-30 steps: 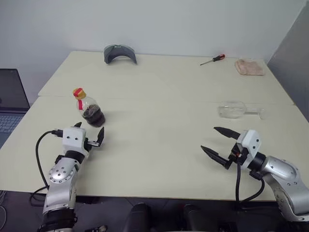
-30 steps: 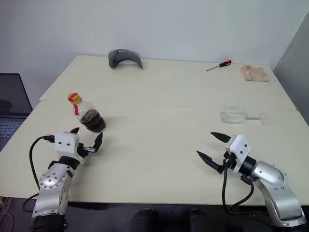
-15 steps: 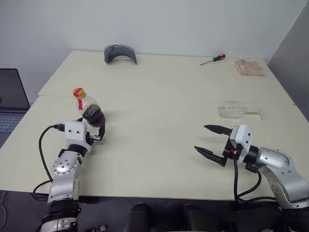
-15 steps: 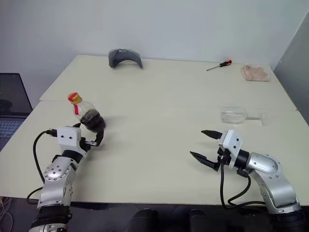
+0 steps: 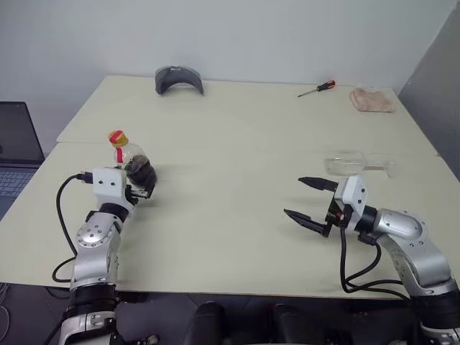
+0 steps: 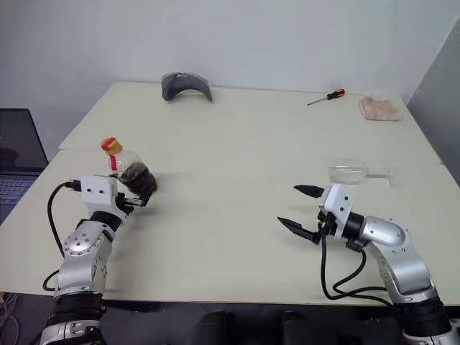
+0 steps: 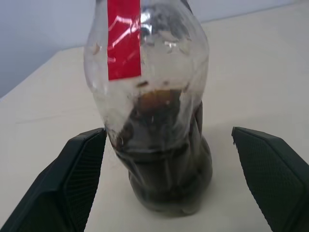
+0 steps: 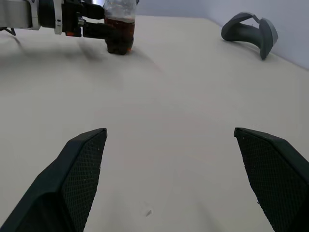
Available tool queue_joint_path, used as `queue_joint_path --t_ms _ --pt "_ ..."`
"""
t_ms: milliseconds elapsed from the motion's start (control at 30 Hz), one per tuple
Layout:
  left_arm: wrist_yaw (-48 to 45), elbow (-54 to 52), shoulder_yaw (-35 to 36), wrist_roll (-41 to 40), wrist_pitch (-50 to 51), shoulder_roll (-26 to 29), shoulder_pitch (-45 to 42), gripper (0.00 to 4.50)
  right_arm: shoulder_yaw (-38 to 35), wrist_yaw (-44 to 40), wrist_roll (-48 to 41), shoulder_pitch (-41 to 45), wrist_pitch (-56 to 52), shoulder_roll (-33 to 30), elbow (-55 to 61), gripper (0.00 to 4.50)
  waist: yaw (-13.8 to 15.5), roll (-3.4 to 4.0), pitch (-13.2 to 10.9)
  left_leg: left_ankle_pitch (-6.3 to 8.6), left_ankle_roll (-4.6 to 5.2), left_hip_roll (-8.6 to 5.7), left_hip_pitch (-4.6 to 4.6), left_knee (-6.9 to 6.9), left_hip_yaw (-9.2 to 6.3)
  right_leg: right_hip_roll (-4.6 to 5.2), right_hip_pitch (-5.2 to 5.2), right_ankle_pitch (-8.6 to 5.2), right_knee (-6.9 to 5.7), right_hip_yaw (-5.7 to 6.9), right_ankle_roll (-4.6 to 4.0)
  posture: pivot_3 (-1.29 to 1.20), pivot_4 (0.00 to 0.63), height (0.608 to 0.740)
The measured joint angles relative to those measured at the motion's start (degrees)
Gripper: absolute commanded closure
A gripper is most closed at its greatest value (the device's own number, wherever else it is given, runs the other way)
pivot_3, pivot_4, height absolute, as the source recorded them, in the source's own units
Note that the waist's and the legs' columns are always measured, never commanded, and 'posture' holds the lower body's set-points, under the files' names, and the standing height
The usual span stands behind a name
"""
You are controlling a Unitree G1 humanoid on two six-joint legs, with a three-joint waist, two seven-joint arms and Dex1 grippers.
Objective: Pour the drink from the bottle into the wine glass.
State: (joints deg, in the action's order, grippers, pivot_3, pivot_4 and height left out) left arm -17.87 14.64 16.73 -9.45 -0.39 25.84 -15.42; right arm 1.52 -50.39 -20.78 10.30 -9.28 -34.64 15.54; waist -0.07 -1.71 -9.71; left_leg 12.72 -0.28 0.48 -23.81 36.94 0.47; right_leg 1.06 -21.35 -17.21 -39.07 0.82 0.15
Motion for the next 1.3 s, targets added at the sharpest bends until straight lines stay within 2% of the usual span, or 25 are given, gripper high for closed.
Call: queue_joint_path --t_ms 267,400,700,800,1000,1100,1300 --pt "-1.46 4.96 0.07 -0.99 0.98 1.22 -4.09 0.05 1.55 0.29 0.02 2.31 -1.17 0.73 -0.01 0.00 0.01 0.00 0.00 0.00 0.00 0.00 -0.01 0.00 0.00 0.00 0.00 0.00 0.00 0.01 0.00 0.00 0.150 0.740" --pt "-2.63 10.96 -0.04 -1.09 0.78 1.37 -7.89 0.05 2.21 0.46 0.59 3.44 -1.28 1.66 -0.06 0.00 0.03 0.00 0.00 0.00 0.00 -0.01 -0.01 0.01 0.00 0.00 -0.01 0.00 -0.01 0.01 0.00 0.00 0.150 0.740" --pt "-5.58 19.93 -0.79 -0.80 -3.41 1.50 -12.99 0.05 2.63 0.51 1.68 4.05 -1.28 2.46 -0.05 0.00 0.03 -0.02 -0.01 0.00 0.00 -0.01 -0.02 0.02 0.00 0.00 -0.02 0.01 -0.01 0.02 0.00 0.00 0.150 0.740" --pt "-6.61 22.12 -0.89 -0.74 -4.87 1.68 -14.26 0.67 2.83 0.74 1.80 4.02 -1.28 2.79 -0.03 0.00 0.01 -0.02 -0.01 0.00 -0.01 -0.01 -0.02 0.01 0.00 0.00 -0.03 0.01 -0.01 0.02 0.00 0.00 0.150 0.740" --pt "-8.08 23.52 -1.43 -0.62 -6.40 1.98 -14.95 2.56 3.15 1.18 2.27 4.02 -1.28 3.06 -0.01 0.00 0.02 -0.02 -0.01 0.00 -0.01 -0.01 -0.03 0.01 0.00 0.00 -0.03 0.01 -0.01 0.02 0.00 0.00 0.150 0.740" --pt "-8.92 19.99 -3.02 -0.14 -6.36 1.87 -13.11 2.96 3.04 1.77 2.36 3.97 -1.31 3.03 0.15 0.00 0.00 -0.02 -0.02 0.00 -0.01 -0.01 -0.05 0.02 0.01 0.01 -0.03 0.01 0.01 0.00 0.00 0.00 0.150 0.740" --pt "-11.02 3.31 -7.54 -0.54 -2.11 -0.66 -6.04 3.29 0.31 3.24 1.44 1.95 -2.98 2.14 3.32 0.00 0.03 -0.03 -0.02 0.00 -0.02 0.00 -0.07 0.01 0.00 0.02 -0.03 0.01 0.01 -0.01 -0.01 0.00 0.150 0.740"
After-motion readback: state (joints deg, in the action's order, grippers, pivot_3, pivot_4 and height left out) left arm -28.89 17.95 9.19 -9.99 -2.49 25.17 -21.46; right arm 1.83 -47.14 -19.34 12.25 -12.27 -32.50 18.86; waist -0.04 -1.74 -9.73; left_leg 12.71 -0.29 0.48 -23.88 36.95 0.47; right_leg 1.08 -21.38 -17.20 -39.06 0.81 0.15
